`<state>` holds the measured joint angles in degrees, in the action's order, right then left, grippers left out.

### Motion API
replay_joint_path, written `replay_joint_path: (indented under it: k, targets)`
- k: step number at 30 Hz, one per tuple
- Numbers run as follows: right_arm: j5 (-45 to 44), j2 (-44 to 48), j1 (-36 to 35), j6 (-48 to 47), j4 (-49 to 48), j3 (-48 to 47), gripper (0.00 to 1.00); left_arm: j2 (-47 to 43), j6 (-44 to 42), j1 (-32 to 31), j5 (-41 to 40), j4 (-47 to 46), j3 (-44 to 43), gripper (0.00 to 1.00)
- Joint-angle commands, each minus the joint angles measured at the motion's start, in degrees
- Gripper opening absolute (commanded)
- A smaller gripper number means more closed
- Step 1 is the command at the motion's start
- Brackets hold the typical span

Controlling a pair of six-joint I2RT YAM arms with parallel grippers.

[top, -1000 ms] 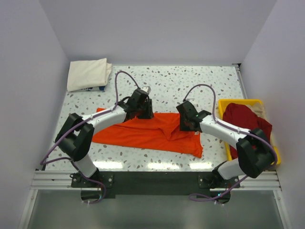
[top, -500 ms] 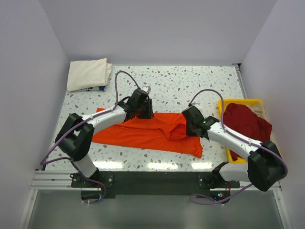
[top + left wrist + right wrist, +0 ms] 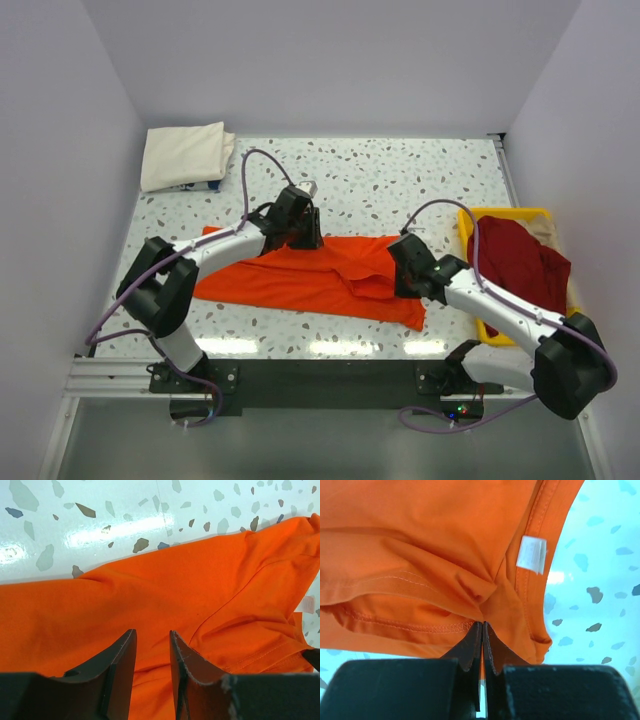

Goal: Fold and stack the t-shirts
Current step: Fold the tshirt

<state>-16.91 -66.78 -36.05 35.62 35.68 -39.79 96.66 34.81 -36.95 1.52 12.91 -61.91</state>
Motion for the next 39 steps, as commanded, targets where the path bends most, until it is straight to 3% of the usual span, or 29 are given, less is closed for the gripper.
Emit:
replay_joint_path:
  k: [1, 10, 20, 23, 27, 30, 35, 39]
  targets:
    - [2.39, 1.92, -1.03, 2.96, 0.79, 1.64, 0.01, 0.72, -1.06, -0.32, 0.85, -2.36, 0.03, 0.37]
    - [4.16, 2.45, -2.62, 6.04, 0.00, 3.67, 0.01, 1.16, -0.97, -0.40, 1.38, -2.27, -0.14, 0.37]
    - [7.23, 4.99, -3.32, 6.66, 1.14, 4.90, 0.11, 0.28, 0.26, 1.26, 3.57, -2.18, -0.23, 0.39]
    - [8.38, 7.28, -3.32, 6.05, 2.54, 3.67, 0.16, -0.42, 1.23, 4.15, 6.83, -2.89, 0.82, 0.38]
    - [6.81, 8.69, -3.41, 4.82, 3.70, -1.94, 0.32, -3.92, 2.19, 7.41, 6.13, -1.92, 2.23, 0.38]
    - [3.56, 5.80, -2.97, 3.33, 0.27, -6.15, 0.39, -6.65, 4.39, 10.75, 6.30, -2.53, 5.30, 0.38]
    - [7.58, -9.31, 3.78, 1.74, -9.54, -12.41, 0.38, -8.94, 7.47, 18.38, 7.53, -1.92, 9.69, 0.36]
    - [5.93, -17.58, 8.79, 2.79, -14.40, -15.58, 0.38, -9.48, 7.03, 24.81, 9.99, -0.34, 10.14, 0.35]
